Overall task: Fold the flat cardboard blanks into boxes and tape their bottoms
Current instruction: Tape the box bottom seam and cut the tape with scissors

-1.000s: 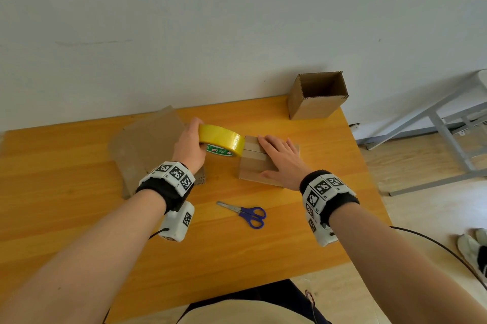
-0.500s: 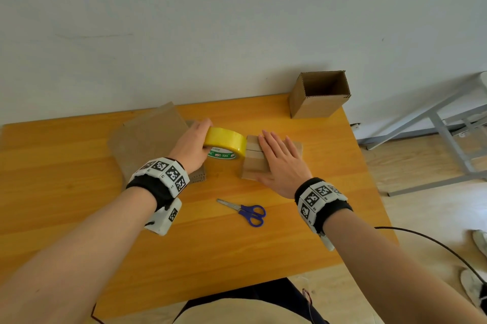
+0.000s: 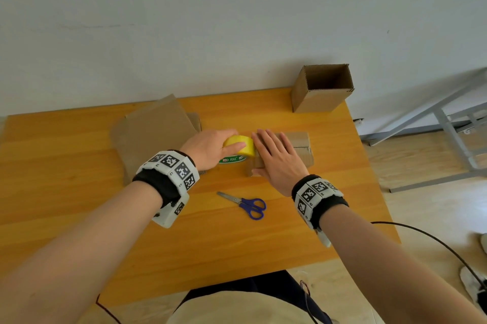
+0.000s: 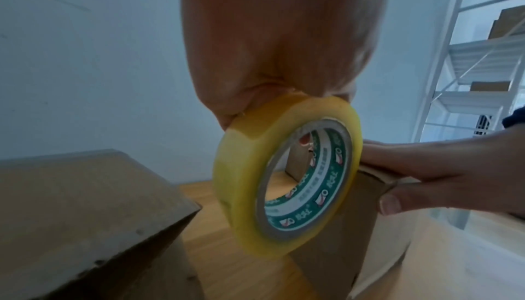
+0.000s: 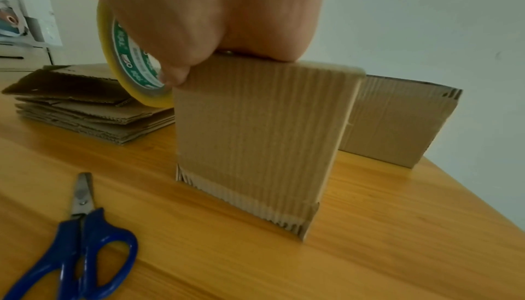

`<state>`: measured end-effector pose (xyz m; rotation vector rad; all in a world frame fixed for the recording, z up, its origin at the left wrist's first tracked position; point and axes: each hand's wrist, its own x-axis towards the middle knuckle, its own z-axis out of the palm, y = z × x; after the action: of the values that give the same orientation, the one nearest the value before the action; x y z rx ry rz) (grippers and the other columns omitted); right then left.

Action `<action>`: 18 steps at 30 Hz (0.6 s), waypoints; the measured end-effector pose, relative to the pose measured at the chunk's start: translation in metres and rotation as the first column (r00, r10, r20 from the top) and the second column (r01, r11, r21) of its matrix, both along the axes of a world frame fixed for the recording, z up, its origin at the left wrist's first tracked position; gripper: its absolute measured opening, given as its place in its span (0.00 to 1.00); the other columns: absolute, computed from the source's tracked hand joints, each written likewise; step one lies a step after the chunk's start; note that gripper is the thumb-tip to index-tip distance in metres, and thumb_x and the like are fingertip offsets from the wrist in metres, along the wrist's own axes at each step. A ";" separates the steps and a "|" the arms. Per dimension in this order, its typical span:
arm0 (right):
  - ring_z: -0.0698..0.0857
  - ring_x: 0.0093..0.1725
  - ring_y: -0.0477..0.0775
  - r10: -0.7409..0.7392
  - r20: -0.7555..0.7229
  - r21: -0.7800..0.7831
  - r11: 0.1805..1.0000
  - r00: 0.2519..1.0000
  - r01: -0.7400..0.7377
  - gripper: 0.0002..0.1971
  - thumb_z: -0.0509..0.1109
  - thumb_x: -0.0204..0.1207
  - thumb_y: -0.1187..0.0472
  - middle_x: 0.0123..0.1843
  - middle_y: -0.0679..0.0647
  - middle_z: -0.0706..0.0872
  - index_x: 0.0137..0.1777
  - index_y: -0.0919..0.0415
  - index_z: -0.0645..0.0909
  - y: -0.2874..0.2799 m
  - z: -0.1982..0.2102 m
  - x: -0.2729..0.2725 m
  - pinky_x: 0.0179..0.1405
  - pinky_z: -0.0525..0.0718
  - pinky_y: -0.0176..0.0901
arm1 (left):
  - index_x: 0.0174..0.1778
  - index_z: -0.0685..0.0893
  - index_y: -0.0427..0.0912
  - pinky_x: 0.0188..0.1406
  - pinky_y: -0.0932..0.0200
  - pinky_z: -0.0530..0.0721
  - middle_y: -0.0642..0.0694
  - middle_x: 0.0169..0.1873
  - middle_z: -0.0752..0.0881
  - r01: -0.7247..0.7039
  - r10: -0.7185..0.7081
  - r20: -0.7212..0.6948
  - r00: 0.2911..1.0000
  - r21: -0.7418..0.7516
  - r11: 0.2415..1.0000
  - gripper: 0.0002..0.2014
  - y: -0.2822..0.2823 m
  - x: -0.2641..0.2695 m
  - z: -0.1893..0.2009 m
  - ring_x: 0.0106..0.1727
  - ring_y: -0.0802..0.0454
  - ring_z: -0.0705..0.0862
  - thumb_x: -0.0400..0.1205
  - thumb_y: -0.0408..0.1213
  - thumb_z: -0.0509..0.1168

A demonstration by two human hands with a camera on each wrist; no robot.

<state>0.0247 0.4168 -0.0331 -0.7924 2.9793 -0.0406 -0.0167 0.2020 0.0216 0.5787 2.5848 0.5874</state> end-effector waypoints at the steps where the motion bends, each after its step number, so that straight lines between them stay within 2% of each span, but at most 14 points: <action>1: 0.65 0.80 0.63 0.006 0.002 0.003 1.000 1.000 -0.006 0.40 0.63 0.77 0.40 0.81 0.62 0.66 0.82 0.64 0.57 0.002 0.000 0.000 0.79 0.60 0.61 | 0.63 0.77 0.46 0.35 0.49 0.83 0.46 0.37 0.85 0.001 -0.002 -0.013 1.000 -0.054 0.999 0.27 0.001 0.001 0.000 0.34 0.50 0.82 0.81 0.63 0.49; 3: 0.63 0.81 0.62 0.022 0.010 0.024 0.999 1.000 -0.023 0.40 0.59 0.78 0.40 0.81 0.62 0.65 0.83 0.63 0.56 0.007 0.001 0.001 0.80 0.57 0.59 | 0.57 0.78 0.45 0.37 0.49 0.83 0.46 0.37 0.84 0.005 -0.013 -0.038 0.999 -0.199 0.980 0.24 0.002 0.005 -0.003 0.37 0.47 0.83 0.82 0.61 0.51; 5: 0.62 0.81 0.61 0.028 0.013 0.035 0.999 1.000 -0.029 0.40 0.59 0.78 0.40 0.82 0.61 0.64 0.83 0.63 0.55 0.009 0.002 0.002 0.79 0.54 0.57 | 0.52 0.79 0.44 0.38 0.48 0.83 0.44 0.39 0.84 -0.012 0.004 -0.033 0.999 -0.252 0.968 0.23 0.001 0.009 -0.010 0.40 0.45 0.84 0.82 0.61 0.53; 6: 0.60 0.82 0.60 0.024 0.015 0.027 0.999 1.000 -0.024 0.40 0.59 0.78 0.40 0.83 0.60 0.62 0.83 0.62 0.55 0.010 0.002 0.002 0.80 0.52 0.56 | 0.53 0.79 0.44 0.40 0.48 0.83 0.44 0.42 0.86 -0.022 0.019 -0.019 1.000 -0.233 0.972 0.23 0.001 0.010 -0.013 0.42 0.44 0.84 0.82 0.61 0.54; 8: 0.55 0.84 0.57 0.005 0.033 -0.004 1.000 0.999 -0.005 0.40 0.61 0.79 0.41 0.85 0.56 0.56 0.84 0.60 0.50 0.010 0.003 0.004 0.81 0.46 0.54 | 0.64 0.79 0.48 0.49 0.46 0.84 0.43 0.54 0.87 -0.026 0.030 0.026 0.999 -0.145 0.989 0.23 0.001 0.011 -0.020 0.52 0.44 0.85 0.82 0.60 0.56; 10: 0.50 0.85 0.55 -0.018 0.066 -0.028 0.999 0.998 0.020 0.40 0.61 0.80 0.42 0.86 0.54 0.52 0.84 0.58 0.47 0.010 0.006 0.005 0.81 0.42 0.53 | 0.73 0.75 0.52 0.62 0.48 0.79 0.46 0.67 0.81 -0.015 0.020 0.083 0.996 -0.061 0.998 0.24 0.002 0.010 -0.022 0.65 0.46 0.81 0.82 0.57 0.58; 11: 0.50 0.85 0.55 -0.021 0.067 -0.043 0.999 0.998 0.024 0.40 0.63 0.80 0.43 0.86 0.54 0.52 0.84 0.58 0.48 0.010 0.008 0.007 0.81 0.42 0.52 | 0.74 0.74 0.52 0.65 0.51 0.77 0.48 0.70 0.79 -0.012 0.014 0.103 0.995 -0.026 1.000 0.24 0.003 0.009 -0.021 0.68 0.47 0.79 0.83 0.55 0.58; 13: 0.55 0.84 0.57 -0.015 0.030 -0.078 0.997 0.999 0.017 0.40 0.68 0.77 0.45 0.84 0.57 0.58 0.83 0.60 0.56 0.011 0.012 0.013 0.81 0.48 0.53 | 0.73 0.74 0.53 0.66 0.53 0.76 0.49 0.71 0.78 -0.017 0.015 0.122 0.992 0.017 1.000 0.22 0.004 0.010 -0.020 0.69 0.49 0.78 0.83 0.52 0.59; 16: 0.66 0.80 0.62 -0.006 -0.043 -0.105 0.995 0.999 0.001 0.36 0.75 0.71 0.47 0.79 0.61 0.69 0.76 0.63 0.70 0.011 0.015 0.027 0.78 0.61 0.54 | 0.73 0.75 0.52 0.67 0.53 0.76 0.49 0.71 0.78 -0.021 0.015 0.142 0.990 0.039 0.999 0.21 0.002 0.012 -0.019 0.69 0.48 0.78 0.83 0.50 0.61; 18: 0.75 0.73 0.63 0.013 -0.109 -0.119 0.993 0.994 -0.026 0.32 0.78 0.68 0.49 0.73 0.62 0.76 0.70 0.63 0.76 0.008 0.015 0.037 0.70 0.74 0.55 | 0.73 0.75 0.49 0.69 0.53 0.74 0.48 0.72 0.77 -0.014 0.006 0.152 0.988 0.052 0.999 0.22 0.001 0.012 -0.018 0.71 0.48 0.76 0.83 0.49 0.61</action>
<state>0.0617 0.4248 -0.0184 -0.8626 3.0953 -0.1840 -0.0042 0.2030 0.0033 0.5172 2.4369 0.6781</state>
